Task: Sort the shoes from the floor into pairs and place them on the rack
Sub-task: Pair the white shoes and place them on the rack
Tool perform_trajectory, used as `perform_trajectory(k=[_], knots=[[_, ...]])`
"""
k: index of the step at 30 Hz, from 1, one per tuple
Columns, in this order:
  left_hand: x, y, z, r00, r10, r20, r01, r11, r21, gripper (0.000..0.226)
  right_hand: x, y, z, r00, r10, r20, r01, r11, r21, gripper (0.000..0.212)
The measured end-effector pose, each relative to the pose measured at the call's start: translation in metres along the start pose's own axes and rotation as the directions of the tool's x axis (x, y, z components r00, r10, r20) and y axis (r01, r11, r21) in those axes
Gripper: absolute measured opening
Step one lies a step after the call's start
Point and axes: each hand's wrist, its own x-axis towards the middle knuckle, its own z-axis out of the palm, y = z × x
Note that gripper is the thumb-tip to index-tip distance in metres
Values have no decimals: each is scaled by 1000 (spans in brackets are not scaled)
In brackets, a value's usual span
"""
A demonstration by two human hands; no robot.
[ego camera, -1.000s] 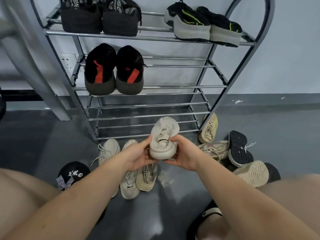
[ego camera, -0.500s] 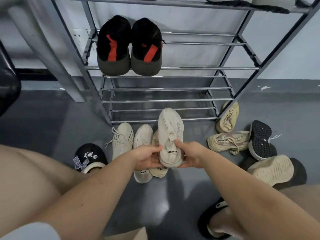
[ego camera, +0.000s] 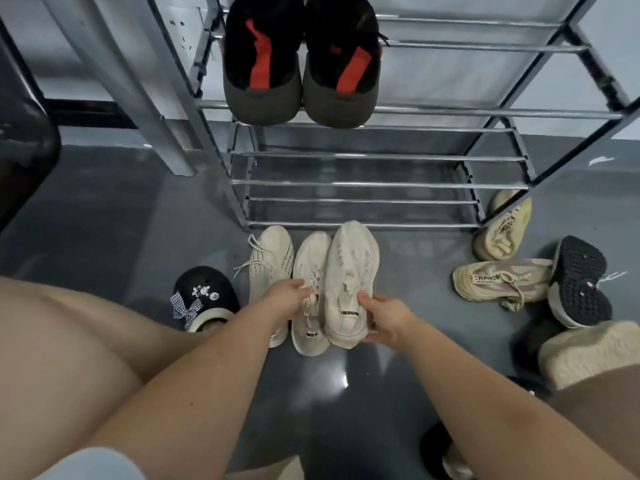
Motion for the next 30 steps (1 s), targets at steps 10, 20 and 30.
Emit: perform_trajectory(k=[10,20,30], knots=[[25,-20,8,998,-51,-29,58,882,468,36,19,10,-25,998,13,-58,-14,1000,-21,39],[43,-29,-3,994,24,-109,42,824,565,27,31,16,-44,998,28,-60,-28,1000,4,42],[49,-27,6,985,89,-145,79,514,854,24,38,20,-41,997,8,-72,-6,999,31,39]])
